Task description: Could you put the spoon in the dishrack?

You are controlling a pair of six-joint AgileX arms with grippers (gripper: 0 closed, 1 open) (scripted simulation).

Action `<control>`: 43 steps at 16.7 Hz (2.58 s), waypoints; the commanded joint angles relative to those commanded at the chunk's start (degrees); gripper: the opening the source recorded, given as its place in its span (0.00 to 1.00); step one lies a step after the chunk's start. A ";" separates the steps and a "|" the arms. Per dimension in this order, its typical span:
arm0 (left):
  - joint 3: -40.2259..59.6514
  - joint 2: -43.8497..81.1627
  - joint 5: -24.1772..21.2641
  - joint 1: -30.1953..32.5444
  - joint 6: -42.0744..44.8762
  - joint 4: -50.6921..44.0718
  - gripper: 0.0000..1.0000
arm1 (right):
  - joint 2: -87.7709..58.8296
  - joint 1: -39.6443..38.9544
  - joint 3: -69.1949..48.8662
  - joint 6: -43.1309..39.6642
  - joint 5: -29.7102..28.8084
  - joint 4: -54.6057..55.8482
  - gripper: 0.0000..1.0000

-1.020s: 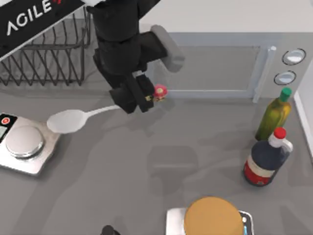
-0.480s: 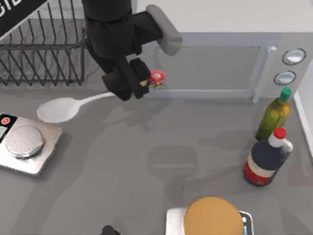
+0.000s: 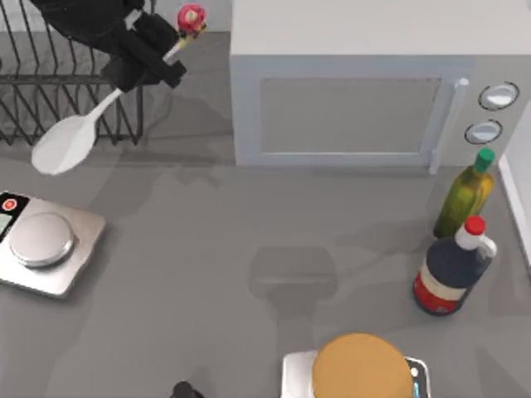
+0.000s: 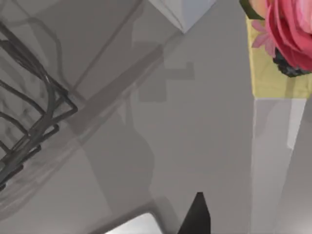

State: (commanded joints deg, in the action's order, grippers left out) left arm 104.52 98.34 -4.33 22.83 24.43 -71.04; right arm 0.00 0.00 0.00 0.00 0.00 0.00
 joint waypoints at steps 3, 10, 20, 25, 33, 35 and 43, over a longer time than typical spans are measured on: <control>-10.16 -10.85 -1.76 -8.09 -5.67 14.82 0.00 | 0.00 0.00 0.00 0.00 0.00 0.00 1.00; -33.33 -38.07 -5.92 -26.74 -18.77 48.69 0.00 | 0.00 0.00 0.00 0.00 0.00 0.00 1.00; -40.51 -47.05 -7.46 -32.97 -23.52 58.11 0.00 | 0.00 0.00 0.00 0.00 0.00 0.00 1.00; -41.20 -38.04 -7.20 -31.53 -23.54 67.31 0.00 | 0.00 0.00 0.00 0.00 0.00 0.00 1.00; -47.17 -9.68 -3.72 -28.52 -23.36 103.31 0.00 | 0.00 0.00 0.00 0.00 0.00 0.00 1.00; -49.01 -4.25 -2.83 -27.76 -23.38 110.71 0.00 | 0.00 0.00 0.00 0.00 0.00 0.00 1.00; -51.60 2.24 -1.72 -26.66 -23.53 118.61 0.00 | 0.00 0.00 0.00 0.00 0.00 0.00 1.00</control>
State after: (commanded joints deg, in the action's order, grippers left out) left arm 52.93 100.58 -6.05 -3.82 0.90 47.58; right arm 0.00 0.00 0.00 0.00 0.00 0.00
